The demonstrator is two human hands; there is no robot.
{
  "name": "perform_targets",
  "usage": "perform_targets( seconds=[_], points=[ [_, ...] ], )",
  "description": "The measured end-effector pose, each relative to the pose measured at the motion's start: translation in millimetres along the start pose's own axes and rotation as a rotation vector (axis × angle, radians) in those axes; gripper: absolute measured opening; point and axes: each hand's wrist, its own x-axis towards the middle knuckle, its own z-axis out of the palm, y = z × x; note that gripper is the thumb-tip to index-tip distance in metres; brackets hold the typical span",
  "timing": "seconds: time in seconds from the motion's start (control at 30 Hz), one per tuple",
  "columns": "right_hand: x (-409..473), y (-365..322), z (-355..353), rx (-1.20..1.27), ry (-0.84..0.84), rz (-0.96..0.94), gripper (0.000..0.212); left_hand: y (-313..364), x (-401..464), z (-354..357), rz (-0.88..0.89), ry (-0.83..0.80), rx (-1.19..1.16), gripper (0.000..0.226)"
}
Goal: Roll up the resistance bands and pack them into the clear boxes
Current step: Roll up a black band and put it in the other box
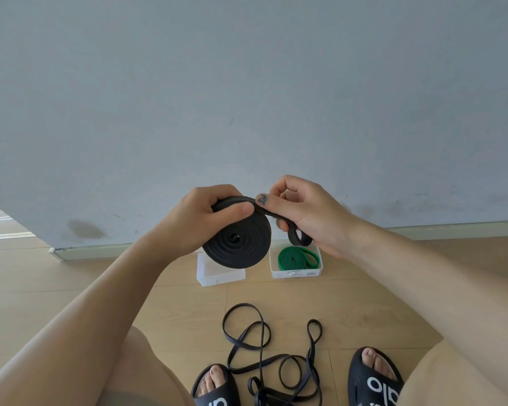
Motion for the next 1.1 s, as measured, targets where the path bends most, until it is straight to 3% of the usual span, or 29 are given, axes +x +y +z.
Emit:
perform_targets(
  seconds=[0.23,0.4,0.63,0.8,0.87,0.97,1.1],
  points=[
    [-4,6,21,-0.158,0.202,-0.246,0.010,-7,6,-4,-0.166,0.086,-0.331,0.040],
    [1,15,45,-0.330,0.367,-0.390,0.019,-6,11,-7,-0.240,0.210,-0.500,0.041],
    [17,25,81,-0.188,0.462,-0.308,0.022,-6,15,-4,-0.400,0.344,-0.686,0.036],
    [29,25,111,-0.041,0.456,-0.171,0.046,-12,27,2,-0.522,0.444,-0.803,0.031],
    [34,26,116,0.058,0.434,-0.086,0.047,-20,33,5,-0.577,0.448,-0.817,0.032],
    [45,28,109,0.147,0.390,0.058,0.031,-41,43,5,-0.664,0.418,-0.820,0.031],
    [65,56,112,0.289,0.365,0.291,0.022,-81,49,5,-0.756,0.206,-0.721,0.038]
  ],
)
